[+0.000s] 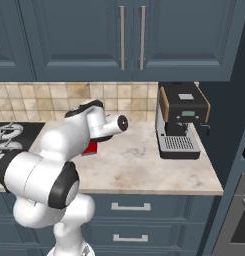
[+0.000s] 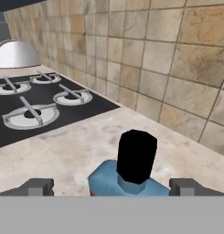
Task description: Move the drinks to the dining counter.
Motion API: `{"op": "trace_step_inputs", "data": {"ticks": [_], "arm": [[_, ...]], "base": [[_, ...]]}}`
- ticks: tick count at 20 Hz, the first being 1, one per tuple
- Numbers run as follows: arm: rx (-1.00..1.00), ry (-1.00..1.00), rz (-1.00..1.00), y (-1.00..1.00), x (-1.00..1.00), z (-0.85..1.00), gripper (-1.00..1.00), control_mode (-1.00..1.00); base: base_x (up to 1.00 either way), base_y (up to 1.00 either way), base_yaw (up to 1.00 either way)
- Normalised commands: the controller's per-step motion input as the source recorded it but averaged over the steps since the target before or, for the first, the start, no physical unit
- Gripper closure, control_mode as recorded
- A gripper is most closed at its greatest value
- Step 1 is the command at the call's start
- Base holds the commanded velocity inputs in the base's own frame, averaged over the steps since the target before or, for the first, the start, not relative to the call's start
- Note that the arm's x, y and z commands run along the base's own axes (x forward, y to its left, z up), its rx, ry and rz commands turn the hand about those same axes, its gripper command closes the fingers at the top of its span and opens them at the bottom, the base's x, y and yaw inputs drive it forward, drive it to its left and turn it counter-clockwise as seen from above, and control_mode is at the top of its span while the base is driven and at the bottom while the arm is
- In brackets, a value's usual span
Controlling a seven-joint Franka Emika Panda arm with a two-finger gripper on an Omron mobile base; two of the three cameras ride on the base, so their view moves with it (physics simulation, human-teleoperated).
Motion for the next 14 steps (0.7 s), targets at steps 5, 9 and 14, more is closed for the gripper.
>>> {"op": "trace_step_inputs", "data": {"ticks": [5,9,14], "arm": [[0.0,0.0,0.01,0.0,0.16,0.0,-1.0,-1.0],[0.0,0.0,0.02,0.0,0.01,-0.07,-1.0,-1.0],[0.0,0.0,0.01,0.0,0.12,-0.18,-1.0,-1.0]], "base": [[0.0,0.0,0.0],[0.0,0.0,0.0],[0.0,0.0,0.0]]}}
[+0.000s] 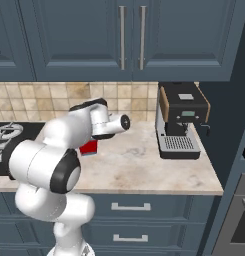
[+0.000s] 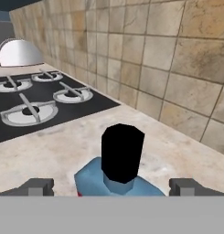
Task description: Move the drinks to the dining counter.
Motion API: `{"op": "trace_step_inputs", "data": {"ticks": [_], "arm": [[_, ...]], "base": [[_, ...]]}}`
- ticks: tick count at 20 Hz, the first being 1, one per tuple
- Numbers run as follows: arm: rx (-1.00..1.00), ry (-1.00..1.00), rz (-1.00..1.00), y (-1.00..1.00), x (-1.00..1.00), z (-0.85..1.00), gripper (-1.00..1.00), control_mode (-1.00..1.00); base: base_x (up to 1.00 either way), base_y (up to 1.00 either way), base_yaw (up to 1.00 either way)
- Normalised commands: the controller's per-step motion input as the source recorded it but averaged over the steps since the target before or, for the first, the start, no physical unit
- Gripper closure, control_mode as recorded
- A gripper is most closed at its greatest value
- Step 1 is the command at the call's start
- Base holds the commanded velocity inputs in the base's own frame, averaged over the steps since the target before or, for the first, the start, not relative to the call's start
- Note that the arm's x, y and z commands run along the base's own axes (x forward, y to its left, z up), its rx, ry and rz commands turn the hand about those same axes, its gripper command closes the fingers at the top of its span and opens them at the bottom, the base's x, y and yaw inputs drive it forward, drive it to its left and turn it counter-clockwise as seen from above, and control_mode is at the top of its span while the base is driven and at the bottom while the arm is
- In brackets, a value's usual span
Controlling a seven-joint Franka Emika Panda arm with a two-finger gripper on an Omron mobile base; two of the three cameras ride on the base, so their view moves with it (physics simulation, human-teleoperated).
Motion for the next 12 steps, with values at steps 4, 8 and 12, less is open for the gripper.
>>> {"op": "trace_step_inputs", "data": {"ticks": [4,8,12], "arm": [[0.0,0.0,0.01,0.0,0.03,-0.07,-1.0,-1.0],[0.0,0.0,0.01,0.0,0.0,0.0,-1.0,-1.0],[0.0,0.0,0.0,0.03,0.03,0.0,-1.0,-1.0]], "base": [[0.0,0.0,0.0],[0.0,0.0,0.0],[0.0,0.0,0.0]]}}
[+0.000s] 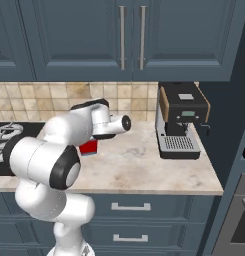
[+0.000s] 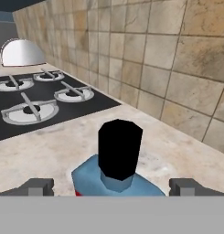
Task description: Move the drinks to the dining counter.
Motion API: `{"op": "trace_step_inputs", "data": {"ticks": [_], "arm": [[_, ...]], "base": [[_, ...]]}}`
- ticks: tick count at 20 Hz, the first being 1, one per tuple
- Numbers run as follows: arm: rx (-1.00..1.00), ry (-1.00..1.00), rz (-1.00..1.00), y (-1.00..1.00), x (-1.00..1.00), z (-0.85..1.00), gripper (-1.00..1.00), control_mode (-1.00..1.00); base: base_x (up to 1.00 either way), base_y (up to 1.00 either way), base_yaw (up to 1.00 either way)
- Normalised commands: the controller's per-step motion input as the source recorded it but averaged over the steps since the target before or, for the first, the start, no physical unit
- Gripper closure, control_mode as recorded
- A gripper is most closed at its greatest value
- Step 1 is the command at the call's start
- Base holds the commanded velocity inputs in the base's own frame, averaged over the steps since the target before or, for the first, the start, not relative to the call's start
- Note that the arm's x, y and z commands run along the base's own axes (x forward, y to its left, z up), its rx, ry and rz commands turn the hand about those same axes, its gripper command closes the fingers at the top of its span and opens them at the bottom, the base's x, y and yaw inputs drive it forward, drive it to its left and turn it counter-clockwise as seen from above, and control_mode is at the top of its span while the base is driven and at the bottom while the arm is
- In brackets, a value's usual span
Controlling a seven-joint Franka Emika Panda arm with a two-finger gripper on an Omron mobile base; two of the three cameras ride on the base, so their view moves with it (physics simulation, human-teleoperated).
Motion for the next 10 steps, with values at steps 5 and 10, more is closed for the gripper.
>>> {"op": "trace_step_inputs", "data": {"ticks": [5,10], "arm": [[0.0,0.0,0.0,0.07,0.13,-0.04,-1.0,-1.0],[0.0,0.0,0.0,0.03,0.09,-0.06,-1.0,-1.0]], "base": [[0.0,0.0,0.0],[0.0,0.0,0.0]]}}
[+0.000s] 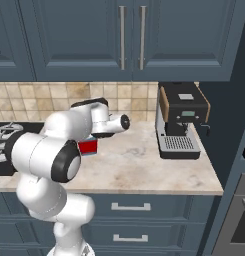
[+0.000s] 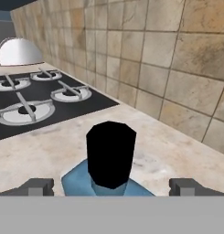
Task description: Move the drinks to the dining counter.
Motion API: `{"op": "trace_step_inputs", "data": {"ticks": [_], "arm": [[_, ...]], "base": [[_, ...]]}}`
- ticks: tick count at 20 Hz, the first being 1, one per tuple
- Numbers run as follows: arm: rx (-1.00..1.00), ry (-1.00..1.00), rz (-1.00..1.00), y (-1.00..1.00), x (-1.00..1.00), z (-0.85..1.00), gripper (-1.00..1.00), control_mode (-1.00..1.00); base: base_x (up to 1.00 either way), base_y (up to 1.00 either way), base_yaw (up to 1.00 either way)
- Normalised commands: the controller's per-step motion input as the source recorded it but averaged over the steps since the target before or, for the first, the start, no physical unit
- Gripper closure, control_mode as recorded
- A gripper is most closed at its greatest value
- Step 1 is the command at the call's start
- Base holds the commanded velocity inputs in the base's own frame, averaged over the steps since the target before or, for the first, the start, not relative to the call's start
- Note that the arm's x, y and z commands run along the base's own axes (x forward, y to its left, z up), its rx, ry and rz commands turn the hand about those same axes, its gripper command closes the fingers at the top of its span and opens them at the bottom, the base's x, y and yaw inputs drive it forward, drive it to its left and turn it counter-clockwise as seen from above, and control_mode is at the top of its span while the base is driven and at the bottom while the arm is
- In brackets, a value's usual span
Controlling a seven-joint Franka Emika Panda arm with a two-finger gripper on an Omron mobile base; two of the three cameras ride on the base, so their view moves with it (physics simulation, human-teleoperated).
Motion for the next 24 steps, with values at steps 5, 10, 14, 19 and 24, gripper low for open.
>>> {"op": "trace_step_inputs", "data": {"ticks": [5,10,14,19,24], "arm": [[0.0,0.0,0.0,0.06,0.04,-0.08,-1.0,-1.0],[0.0,0.0,0.0,0.07,0.14,-0.06,-1.0,-1.0],[0.0,0.0,0.0,0.07,0.14,0.0,-1.0,-1.0],[0.0,0.0,0.0,0.05,0.09,0.0,-1.0,-1.0],[0.0,0.01,0.0,0.09,0.03,0.0,-1.0,-1.0]], "base": [[0.0,0.0,0.0],[0.0,0.0,0.0],[0.0,0.0,0.0],[0.0,0.0,0.0],[0.0,0.0,0.0]]}}
